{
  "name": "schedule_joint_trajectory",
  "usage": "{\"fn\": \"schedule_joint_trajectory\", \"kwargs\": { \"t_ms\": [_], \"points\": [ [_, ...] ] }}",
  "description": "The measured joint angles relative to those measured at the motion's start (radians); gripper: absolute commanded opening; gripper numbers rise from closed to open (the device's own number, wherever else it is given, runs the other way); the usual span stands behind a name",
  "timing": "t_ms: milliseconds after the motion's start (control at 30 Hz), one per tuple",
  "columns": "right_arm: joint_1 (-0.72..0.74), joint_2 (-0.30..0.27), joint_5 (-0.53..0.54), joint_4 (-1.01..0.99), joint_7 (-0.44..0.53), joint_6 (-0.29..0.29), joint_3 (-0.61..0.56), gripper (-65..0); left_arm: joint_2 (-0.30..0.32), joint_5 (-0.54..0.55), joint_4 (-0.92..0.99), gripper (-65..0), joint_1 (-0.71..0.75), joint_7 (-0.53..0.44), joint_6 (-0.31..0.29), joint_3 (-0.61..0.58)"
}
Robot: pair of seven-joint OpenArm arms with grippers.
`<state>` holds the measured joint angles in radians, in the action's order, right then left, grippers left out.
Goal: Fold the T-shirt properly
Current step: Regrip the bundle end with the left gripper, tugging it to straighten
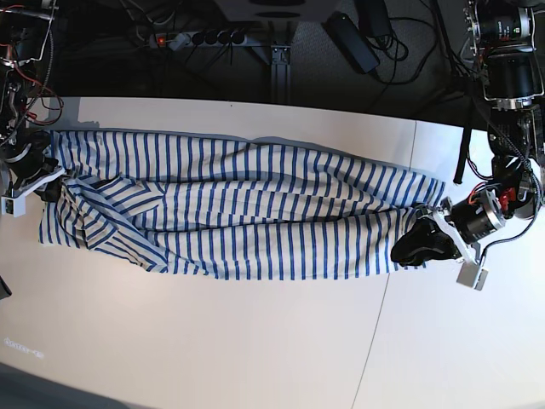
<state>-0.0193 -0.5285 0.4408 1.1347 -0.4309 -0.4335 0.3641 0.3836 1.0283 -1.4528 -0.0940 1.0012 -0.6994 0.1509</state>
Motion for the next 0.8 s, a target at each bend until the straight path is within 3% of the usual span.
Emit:
{"fn": "schedule_joint_trajectory", "kwargs": {
  "t_ms": [67, 233, 500, 800],
  "points": [
    [0.000, 0.000, 0.000, 0.000, 0.000, 0.000, 0.000, -65.0, -0.019, -0.010, 0.000, -59.6, 0.000, 0.000, 0.000, -0.002],
    [0.000, 0.000, 0.000, 0.000, 0.000, 0.000, 0.000, -65.0, -0.025, -0.179, 0.006, -60.7, -0.001, -0.077, 0.000, -0.046],
    [0.000, 0.000, 0.003, 0.000, 0.001, 0.000, 0.000, -65.0, -0.024, -0.281, 0.156, -60.7, -0.001, -0.164, 0.000, -0.078],
    [0.000, 0.000, -0.008, 0.000, 0.000, 0.000, 0.000, -65.0, -0.017, -0.279, 0.219, -60.4, -0.003, -0.190, 0.001, -0.078]
  ]
}}
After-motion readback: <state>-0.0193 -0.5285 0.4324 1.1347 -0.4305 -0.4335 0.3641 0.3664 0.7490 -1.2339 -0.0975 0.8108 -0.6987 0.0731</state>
